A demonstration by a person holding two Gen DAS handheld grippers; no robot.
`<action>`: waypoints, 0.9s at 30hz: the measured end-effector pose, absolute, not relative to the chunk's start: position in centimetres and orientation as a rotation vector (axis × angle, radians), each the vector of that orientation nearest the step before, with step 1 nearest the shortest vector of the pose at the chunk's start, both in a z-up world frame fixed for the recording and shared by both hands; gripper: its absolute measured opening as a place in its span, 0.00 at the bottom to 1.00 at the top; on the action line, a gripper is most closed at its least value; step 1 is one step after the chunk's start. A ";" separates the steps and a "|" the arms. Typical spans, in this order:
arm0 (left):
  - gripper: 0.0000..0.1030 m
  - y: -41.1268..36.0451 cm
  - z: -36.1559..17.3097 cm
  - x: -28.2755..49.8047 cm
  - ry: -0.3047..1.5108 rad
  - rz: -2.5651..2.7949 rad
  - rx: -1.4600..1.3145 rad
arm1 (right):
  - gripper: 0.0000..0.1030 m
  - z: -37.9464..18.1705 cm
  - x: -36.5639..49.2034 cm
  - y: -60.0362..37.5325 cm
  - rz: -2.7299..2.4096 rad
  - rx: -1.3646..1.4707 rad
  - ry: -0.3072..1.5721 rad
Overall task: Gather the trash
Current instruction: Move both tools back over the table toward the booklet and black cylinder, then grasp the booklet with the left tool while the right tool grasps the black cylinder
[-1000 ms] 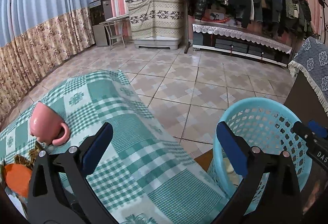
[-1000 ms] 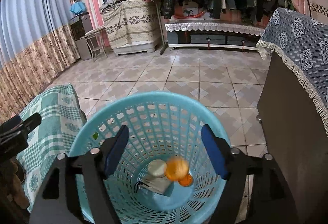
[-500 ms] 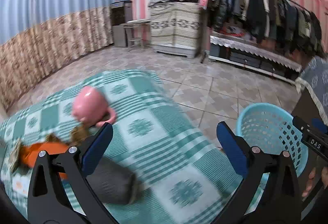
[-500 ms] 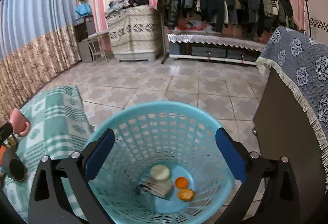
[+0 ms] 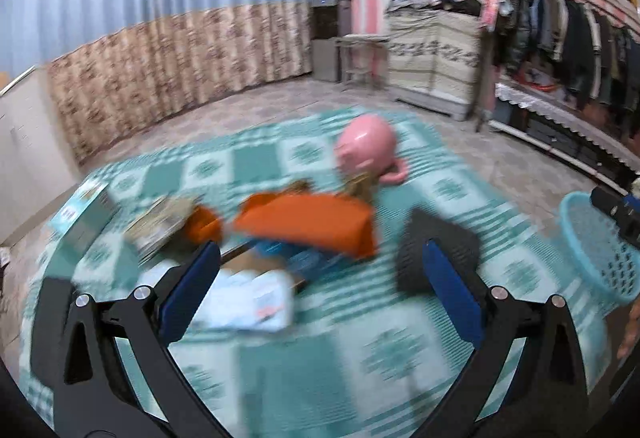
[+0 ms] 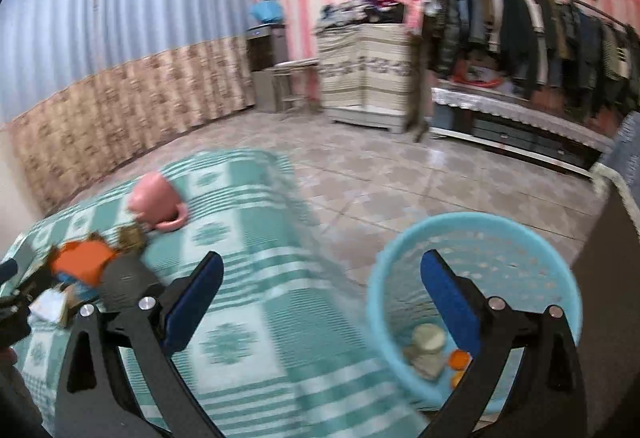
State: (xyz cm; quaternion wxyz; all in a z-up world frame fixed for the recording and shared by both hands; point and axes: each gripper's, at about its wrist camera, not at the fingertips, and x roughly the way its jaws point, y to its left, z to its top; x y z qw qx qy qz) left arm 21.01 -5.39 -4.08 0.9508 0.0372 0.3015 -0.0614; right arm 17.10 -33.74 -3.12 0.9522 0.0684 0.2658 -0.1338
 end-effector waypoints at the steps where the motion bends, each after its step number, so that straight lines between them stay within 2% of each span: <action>1: 0.95 -4.2 -4.6 20.9 0.622 -0.106 0.079 | 0.94 -3.3 17.3 -33.0 -0.261 0.123 0.547; 12: 0.95 4.7 -8.0 20.8 0.682 0.045 0.013 | 0.95 -5.0 19.7 -28.0 -0.120 0.142 0.624; 27: 0.95 9.2 -9.2 21.8 0.704 0.085 -0.062 | 0.95 -8.0 23.2 -19.2 -0.080 0.066 0.759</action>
